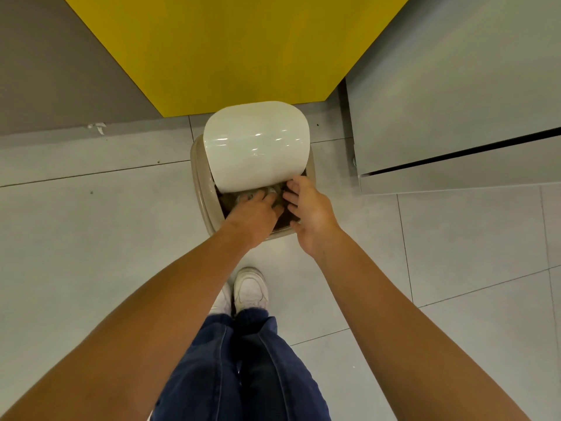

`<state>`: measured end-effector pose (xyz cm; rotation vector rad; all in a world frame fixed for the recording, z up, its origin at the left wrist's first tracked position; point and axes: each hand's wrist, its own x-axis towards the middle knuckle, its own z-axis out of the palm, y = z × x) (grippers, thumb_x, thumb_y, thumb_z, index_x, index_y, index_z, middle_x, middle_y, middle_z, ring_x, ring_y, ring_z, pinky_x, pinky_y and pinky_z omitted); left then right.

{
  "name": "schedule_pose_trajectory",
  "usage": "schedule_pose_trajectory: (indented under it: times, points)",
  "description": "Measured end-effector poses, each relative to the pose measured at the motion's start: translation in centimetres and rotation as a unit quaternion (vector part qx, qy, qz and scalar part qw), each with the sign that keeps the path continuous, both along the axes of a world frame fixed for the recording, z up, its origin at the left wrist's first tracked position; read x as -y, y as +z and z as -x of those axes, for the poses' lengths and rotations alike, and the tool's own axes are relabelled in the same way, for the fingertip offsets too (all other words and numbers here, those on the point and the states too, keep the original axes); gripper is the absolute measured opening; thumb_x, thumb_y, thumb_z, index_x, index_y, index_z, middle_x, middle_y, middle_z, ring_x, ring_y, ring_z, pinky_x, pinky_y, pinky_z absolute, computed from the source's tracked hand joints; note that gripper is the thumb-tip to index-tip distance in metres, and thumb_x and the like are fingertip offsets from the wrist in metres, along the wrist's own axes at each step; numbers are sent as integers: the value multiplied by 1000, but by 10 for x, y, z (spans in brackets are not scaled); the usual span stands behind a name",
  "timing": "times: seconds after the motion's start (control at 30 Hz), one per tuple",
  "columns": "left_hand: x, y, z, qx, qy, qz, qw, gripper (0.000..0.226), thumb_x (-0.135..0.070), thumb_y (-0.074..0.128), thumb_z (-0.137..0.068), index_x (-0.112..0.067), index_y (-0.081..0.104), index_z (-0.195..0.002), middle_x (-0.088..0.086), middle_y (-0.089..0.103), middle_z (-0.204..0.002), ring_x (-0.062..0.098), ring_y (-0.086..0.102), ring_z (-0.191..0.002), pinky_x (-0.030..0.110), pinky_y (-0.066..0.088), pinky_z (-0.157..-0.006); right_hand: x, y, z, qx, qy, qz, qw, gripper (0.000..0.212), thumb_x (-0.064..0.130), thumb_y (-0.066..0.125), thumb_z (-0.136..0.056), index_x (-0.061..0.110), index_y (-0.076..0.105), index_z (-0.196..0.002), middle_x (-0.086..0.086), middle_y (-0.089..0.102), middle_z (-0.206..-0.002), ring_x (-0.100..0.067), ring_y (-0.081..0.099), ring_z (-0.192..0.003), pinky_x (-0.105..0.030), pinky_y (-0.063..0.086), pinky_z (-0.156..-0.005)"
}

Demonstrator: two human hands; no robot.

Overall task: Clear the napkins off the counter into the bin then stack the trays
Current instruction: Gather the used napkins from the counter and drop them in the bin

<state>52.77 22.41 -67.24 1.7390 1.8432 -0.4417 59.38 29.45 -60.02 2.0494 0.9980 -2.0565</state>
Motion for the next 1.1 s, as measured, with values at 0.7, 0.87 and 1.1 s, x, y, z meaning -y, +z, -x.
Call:
schedule_pose_trajectory:
  times: [0.7, 0.87, 1.1]
  points:
    - [51, 140, 12, 168, 266, -173, 933, 31, -23, 54, -92, -15, 57, -122, 4, 61, -119, 21, 57, -107, 30, 47, -93, 27, 105, 4, 25, 59, -10, 998, 48, 41, 38, -97, 16, 44, -138, -7, 43, -143, -25, 38, -133, -40, 29, -112]
    - [59, 221, 30, 150, 293, -206, 921, 38, -23, 60, -86, -13, 58, -123, 9, 62, -118, 26, 52, -114, 34, 42, -96, 28, 186, 18, 23, 160, -78, 984, 43, 37, 41, -96, 15, 50, -132, -3, 52, -129, -20, 47, -116, -33, 37, -98]
    - [64, 353, 57, 131, 334, -305, 882, 47, -33, 58, -89, -15, 48, -131, 6, 53, -129, 27, 48, -118, 37, 37, -96, 25, 304, 40, -25, 272, -212, 938, 34, 31, 39, -96, 15, 58, -120, -7, 56, -125, -20, 49, -107, -33, 36, -88]
